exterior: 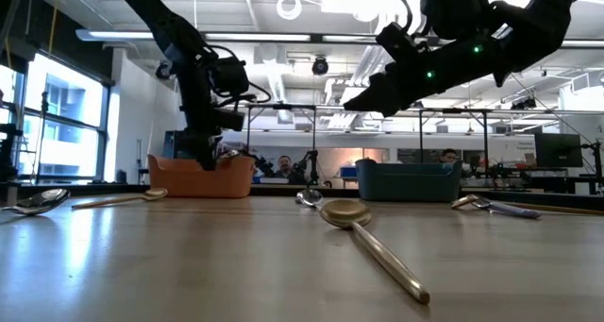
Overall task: Sort silverware by color (type)
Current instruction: Put the orange spoon into the orange bin
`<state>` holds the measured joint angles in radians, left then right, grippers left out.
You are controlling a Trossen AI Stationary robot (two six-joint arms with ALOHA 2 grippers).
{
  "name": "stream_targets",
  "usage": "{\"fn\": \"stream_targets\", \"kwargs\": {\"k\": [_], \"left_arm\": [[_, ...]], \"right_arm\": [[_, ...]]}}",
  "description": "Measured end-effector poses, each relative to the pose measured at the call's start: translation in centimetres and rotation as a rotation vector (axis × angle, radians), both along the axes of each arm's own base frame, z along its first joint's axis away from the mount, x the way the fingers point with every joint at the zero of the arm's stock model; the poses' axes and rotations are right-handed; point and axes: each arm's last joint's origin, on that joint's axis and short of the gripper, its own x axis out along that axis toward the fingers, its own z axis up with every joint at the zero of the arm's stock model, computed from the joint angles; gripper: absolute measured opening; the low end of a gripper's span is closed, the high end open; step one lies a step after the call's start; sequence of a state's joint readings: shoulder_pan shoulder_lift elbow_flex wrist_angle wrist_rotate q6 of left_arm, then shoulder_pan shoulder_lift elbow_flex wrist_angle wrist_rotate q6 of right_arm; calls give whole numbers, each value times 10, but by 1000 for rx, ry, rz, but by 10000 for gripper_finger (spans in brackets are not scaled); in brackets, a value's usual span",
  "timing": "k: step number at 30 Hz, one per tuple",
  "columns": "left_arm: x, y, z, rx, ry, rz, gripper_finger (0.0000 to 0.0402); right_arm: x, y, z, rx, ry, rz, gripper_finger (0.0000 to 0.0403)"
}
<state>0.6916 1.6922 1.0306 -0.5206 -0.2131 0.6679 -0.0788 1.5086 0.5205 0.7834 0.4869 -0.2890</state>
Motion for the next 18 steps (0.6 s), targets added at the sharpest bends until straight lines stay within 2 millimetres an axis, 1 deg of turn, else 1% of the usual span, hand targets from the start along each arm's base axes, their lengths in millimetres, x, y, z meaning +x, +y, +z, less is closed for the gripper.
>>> {"fn": "stream_targets", "kwargs": {"k": [10, 13, 18], "left_arm": [[-11, 13, 0, -4, -40, 130, 1], [-12, 16, 0, 2, -54, 161, 14], [-13, 17, 1, 4, -61, 187, 50]], "right_arm": [[0, 0, 0, 0, 0, 0, 0], [0, 0, 0, 0, 0, 0, 0], [0, 0, 0, 3, -2, 0, 0]]}}
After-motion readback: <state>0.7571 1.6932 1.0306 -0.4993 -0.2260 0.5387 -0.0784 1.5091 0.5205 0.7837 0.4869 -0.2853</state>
